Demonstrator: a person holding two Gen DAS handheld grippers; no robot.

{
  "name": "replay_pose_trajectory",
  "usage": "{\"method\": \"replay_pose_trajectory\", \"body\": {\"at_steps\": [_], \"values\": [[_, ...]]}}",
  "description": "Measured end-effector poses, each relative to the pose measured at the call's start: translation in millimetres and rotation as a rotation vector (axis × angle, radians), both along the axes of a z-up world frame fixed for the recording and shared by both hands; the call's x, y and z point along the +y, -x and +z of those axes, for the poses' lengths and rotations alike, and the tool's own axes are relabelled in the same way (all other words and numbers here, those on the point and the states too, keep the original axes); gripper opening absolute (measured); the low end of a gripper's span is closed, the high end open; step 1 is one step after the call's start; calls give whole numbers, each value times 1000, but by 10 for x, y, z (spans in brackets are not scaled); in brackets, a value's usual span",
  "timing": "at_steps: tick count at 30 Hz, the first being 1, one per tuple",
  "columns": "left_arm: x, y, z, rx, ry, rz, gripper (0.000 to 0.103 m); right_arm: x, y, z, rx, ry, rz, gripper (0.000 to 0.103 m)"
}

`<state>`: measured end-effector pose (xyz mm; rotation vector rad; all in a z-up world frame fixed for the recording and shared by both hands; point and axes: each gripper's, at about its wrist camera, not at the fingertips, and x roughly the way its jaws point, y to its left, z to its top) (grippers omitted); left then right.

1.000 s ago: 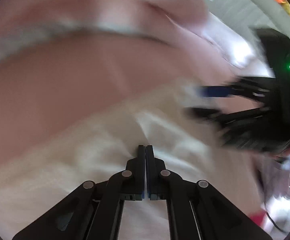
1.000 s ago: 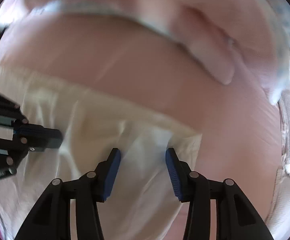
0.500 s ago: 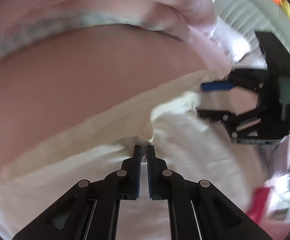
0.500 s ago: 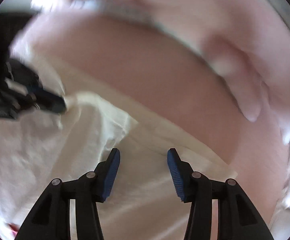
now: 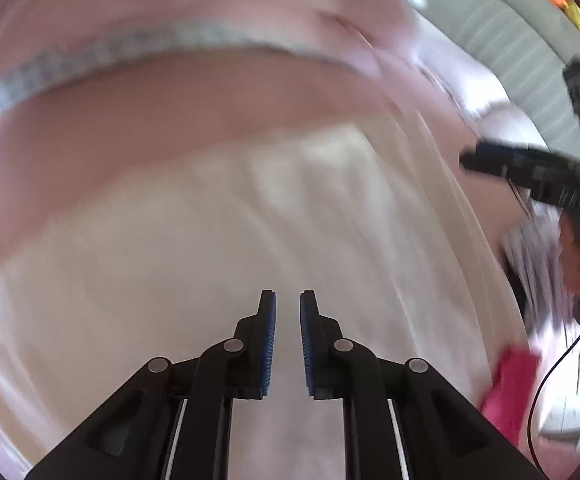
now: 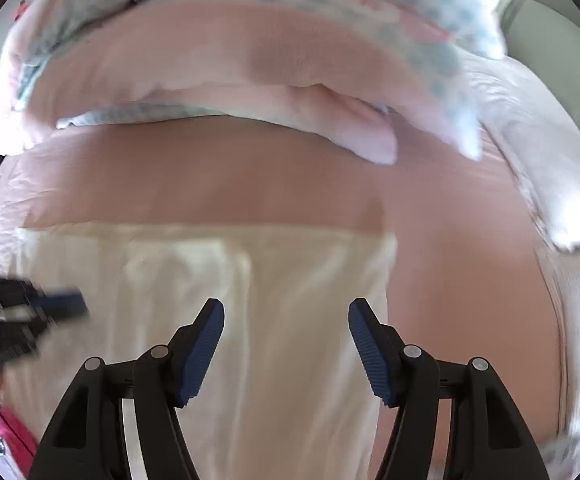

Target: Fold clothes

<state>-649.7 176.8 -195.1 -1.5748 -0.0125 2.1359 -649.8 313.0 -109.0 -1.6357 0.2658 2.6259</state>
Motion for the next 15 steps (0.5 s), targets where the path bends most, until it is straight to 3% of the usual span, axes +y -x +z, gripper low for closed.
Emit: {"method": "replay_pose_trajectory", "body": {"at_steps": [2, 5, 10, 15], "values": [[-6, -293, -68, -60, -29, 28, 11, 32, -193, -60, -37, 64, -31, 64], [-129, -740, -48, -117, -14, 99, 11, -50, -623, -104, -103, 115, -33, 64], [-552, -1454, 190, -56, 66, 259, 11, -343, -1426, -301, -186, 69, -38, 64], [-683, -2198, 7, -182, 49, 424, 11, -556, -2219, -461, -275, 86, -108, 64]]}}
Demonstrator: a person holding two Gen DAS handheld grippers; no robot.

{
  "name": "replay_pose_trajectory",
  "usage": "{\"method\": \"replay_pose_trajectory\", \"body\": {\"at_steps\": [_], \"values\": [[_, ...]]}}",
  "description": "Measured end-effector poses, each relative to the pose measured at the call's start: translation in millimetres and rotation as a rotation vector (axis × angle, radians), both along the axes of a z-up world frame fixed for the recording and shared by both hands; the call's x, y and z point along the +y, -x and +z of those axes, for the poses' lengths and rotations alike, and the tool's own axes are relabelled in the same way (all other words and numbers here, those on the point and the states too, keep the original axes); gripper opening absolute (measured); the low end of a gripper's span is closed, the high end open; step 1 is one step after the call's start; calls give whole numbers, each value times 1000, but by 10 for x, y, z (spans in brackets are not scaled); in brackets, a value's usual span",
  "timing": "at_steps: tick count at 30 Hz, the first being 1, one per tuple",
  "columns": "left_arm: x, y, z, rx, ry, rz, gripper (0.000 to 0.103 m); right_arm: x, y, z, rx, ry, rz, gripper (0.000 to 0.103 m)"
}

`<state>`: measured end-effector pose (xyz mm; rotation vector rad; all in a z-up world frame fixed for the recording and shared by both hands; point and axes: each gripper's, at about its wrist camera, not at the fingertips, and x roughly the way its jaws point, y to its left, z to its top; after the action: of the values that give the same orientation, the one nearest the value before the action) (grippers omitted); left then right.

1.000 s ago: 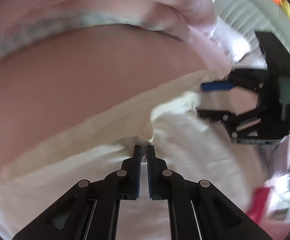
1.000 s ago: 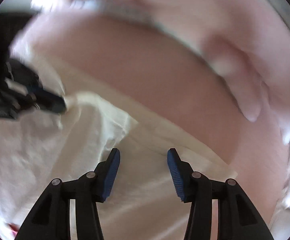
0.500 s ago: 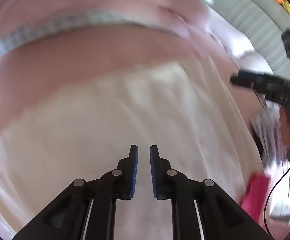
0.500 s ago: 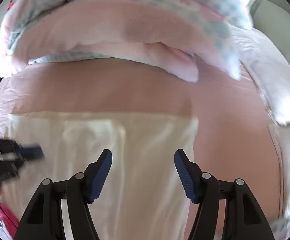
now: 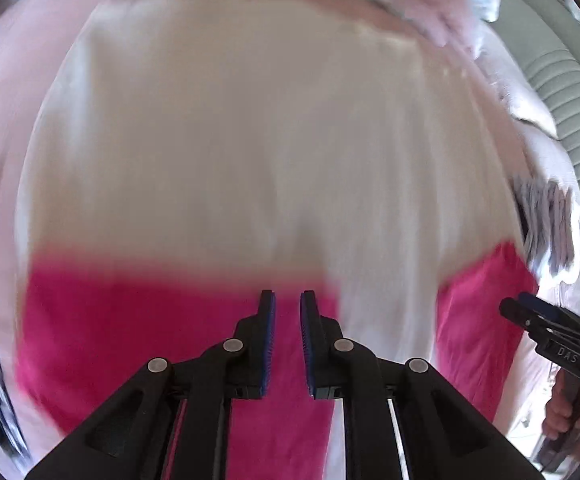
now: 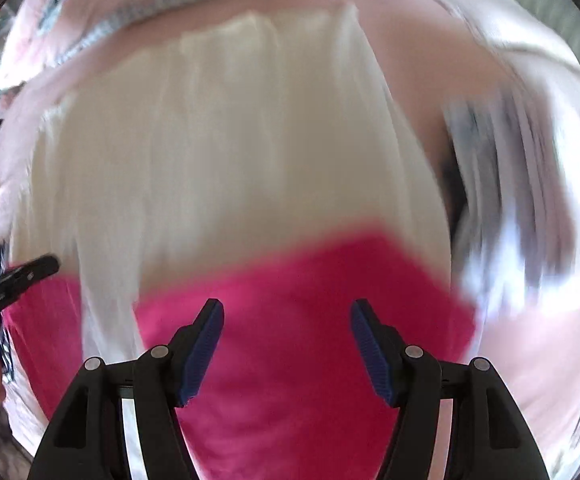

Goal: Fold clothes
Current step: 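Grasp the pink hem band with both grippers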

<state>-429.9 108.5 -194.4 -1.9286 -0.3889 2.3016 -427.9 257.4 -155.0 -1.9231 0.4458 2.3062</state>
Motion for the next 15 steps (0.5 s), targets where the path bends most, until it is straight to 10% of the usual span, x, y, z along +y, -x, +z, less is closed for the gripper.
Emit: {"method": "replay_pose_trajectory", "body": {"at_steps": [15], "values": [[-83, -1448, -100, -149, -31, 132, 11, -535, -1299, -221, -114, -64, 141, 65]]}}
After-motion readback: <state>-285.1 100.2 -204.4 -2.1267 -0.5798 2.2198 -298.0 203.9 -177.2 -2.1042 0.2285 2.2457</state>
